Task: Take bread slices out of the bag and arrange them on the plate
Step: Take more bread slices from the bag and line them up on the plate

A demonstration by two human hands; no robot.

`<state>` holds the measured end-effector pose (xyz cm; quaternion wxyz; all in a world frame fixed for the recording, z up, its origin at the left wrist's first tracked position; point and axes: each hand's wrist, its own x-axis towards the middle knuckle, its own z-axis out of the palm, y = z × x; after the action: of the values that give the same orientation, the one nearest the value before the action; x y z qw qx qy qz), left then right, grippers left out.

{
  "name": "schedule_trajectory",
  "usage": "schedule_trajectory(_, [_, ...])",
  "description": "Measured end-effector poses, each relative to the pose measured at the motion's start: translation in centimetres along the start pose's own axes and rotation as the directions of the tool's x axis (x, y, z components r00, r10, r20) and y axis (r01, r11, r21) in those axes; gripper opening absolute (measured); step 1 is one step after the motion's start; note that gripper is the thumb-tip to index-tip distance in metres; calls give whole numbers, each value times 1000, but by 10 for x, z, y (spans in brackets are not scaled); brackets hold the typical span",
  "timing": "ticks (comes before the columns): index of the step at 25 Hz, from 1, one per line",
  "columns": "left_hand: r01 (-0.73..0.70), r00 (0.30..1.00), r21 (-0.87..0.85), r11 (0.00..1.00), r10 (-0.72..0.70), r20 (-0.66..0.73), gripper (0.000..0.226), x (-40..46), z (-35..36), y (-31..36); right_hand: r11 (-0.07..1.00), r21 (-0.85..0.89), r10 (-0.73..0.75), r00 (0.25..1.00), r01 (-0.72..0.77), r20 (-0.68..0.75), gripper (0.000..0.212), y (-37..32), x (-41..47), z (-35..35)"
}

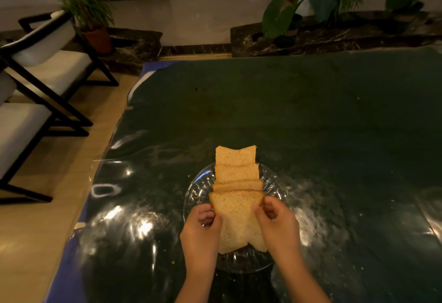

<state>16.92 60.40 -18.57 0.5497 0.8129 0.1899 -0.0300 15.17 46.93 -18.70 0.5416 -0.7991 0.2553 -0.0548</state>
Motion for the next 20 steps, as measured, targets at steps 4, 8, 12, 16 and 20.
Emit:
schedule_trajectory(4, [7,997,-31,999,-4,71,20,-4,-10,1,987,129,96,995,-95,-7,19,7,-5,-11])
schedule_trajectory(8, [-13,995,22,1000,11,99,18,-7,-15,-5,986,63,155,988,-156,27,23,15,-7,-11])
schedule_trajectory(12, [-17,994,79,997,8,111,16,-5,-10,-14,990,-97,99,995,-98,1,24,24,-7,-7])
schedule_trajectory(16, [-70,995,139,988,59,85,21,-6,-7,-21,953,-303,-16,999,7,-29,28,29,-6,-4])
schedule_trajectory(20, [-63,992,72,995,54,118,45,1,-4,-24,957,-285,-56,998,52,-8,52,30,-6,-5])
